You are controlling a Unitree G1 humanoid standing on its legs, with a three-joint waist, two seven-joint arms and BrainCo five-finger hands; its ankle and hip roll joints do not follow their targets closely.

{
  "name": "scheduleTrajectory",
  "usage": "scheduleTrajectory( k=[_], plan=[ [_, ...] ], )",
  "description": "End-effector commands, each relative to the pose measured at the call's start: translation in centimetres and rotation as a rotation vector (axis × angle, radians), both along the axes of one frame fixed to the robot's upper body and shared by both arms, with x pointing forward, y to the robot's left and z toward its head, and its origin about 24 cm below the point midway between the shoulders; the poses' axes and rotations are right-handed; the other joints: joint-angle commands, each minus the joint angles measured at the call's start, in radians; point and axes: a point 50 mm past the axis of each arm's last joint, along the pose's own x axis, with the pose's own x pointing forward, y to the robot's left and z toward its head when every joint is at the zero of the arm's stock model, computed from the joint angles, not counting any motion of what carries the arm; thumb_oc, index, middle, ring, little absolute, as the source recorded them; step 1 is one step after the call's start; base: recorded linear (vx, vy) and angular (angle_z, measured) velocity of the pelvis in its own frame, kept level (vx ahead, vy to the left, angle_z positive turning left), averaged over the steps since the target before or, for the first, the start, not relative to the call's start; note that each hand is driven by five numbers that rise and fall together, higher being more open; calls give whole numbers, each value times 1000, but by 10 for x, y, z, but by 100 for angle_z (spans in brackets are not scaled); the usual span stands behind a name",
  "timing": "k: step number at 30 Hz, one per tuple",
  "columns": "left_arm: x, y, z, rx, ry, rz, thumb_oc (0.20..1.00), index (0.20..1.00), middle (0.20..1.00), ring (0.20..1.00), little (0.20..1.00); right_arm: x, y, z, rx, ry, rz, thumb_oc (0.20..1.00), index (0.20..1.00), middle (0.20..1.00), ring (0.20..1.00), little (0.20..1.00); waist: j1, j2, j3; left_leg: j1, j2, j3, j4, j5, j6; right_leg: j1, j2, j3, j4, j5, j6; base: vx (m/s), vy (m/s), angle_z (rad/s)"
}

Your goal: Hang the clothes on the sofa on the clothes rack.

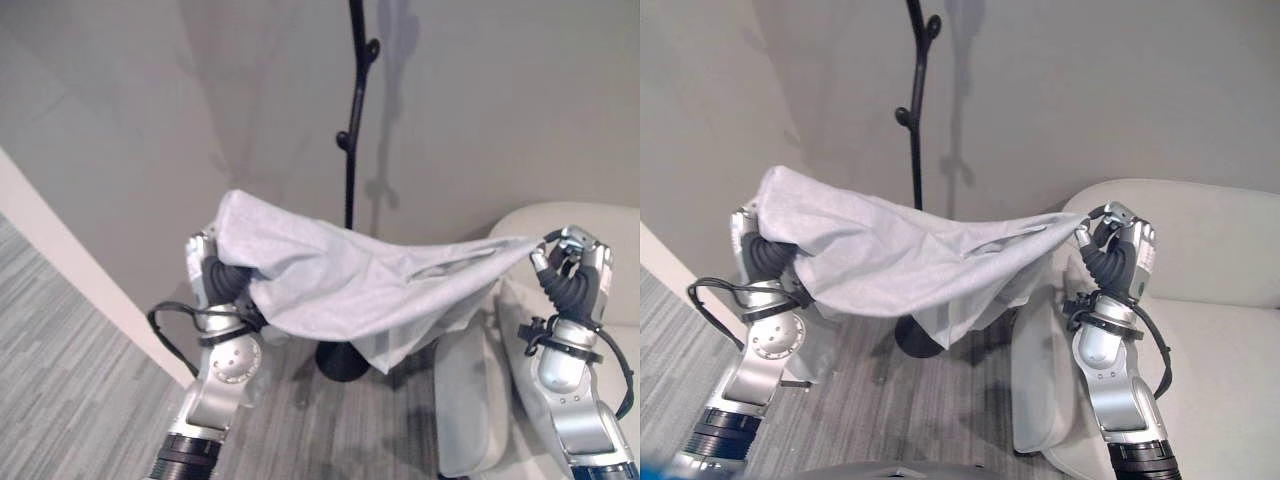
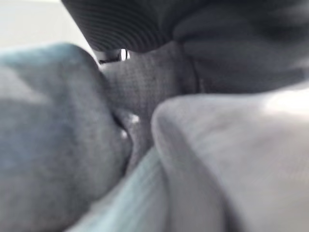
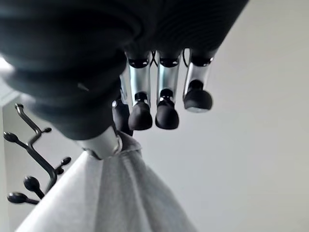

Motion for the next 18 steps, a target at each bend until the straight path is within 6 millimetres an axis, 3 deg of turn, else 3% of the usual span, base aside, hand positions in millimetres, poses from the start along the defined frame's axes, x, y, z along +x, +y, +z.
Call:
scheduleTrajectory(
  k=[1,2,4,6,8,10,11,15,17,18],
  plan=[
    [3,-14,28,-13,-121,-138,200,200,200,200,200,-8,-7,32,-30,-171,3,200,200,200,200,200,11,-33,-22,94,-115,-72,6,-105,-6,-131,28,-32,-41,108,-8,272,-203,81],
    [3,-21,23,-17,-96,-176,200,200,200,200,200,-8,-6,33,-36,-171,15,200,200,200,200,200,8,-38,-30,109,-91,-70,6,-120,-22,-120,23,-49,-39,113,-15,273,-204,65],
    [3,-21,23,-18,-96,-176,200,200,200,200,200,-8,-6,33,-37,-171,15,200,200,200,200,200,6,-36,-30,109,-90,-72,6,-121,-23,-119,24,-51,-38,112,-15,197,-167,43],
    [4,-30,21,-55,-68,-231,200,200,200,200,200,-6,0,35,-35,-168,58,200,200,200,200,200,5,-34,-47,139,-21,-79,8,-130,-58,-104,40,-83,-7,79,-38,352,-298,1],
    [7,-35,24,-54,-75,-260,200,200,200,200,200,-5,2,39,-38,-189,82,200,200,200,200,200,5,-38,-37,84,3,-91,129,-99,-76,-72,36,-103,-7,64,-51,189,-208,37],
    [9,-40,31,-68,-99,-289,200,200,200,200,200,-4,4,41,-33,-207,99,200,200,200,200,200,9,-51,-18,4,3,-111,266,-33,-86,-33,28,-119,-27,64,-65,158,-188,33],
    [7,-41,32,-97,-99,-309,200,200,200,200,200,-2,4,41,-37,-206,100,200,200,200,200,200,18,-63,-10,-33,19,-92,321,-1,-71,5,19,-130,-47,55,-78,181,-135,36],
    [5,-46,29,-148,-80,-335,200,200,200,200,200,-1,5,42,-37,-202,113,200,200,200,200,200,32,-68,-13,-50,39,-73,251,-33,-61,49,11,-145,-71,25,-84,185,-40,22],
    [5,-54,26,-166,-58,-369,200,200,200,200,200,0,4,42,-41,-199,117,200,200,200,200,200,38,-71,-14,-89,24,-73,180,-35,-66,65,8,-151,-73,2,-85,191,4,40],
    [7,-58,28,-157,-53,-391,200,200,200,200,200,1,4,42,-38,-192,122,200,200,200,200,200,44,-60,-7,-143,-3,-76,106,25,-78,82,17,-151,-71,-18,-88,132,32,36]
  ],
)
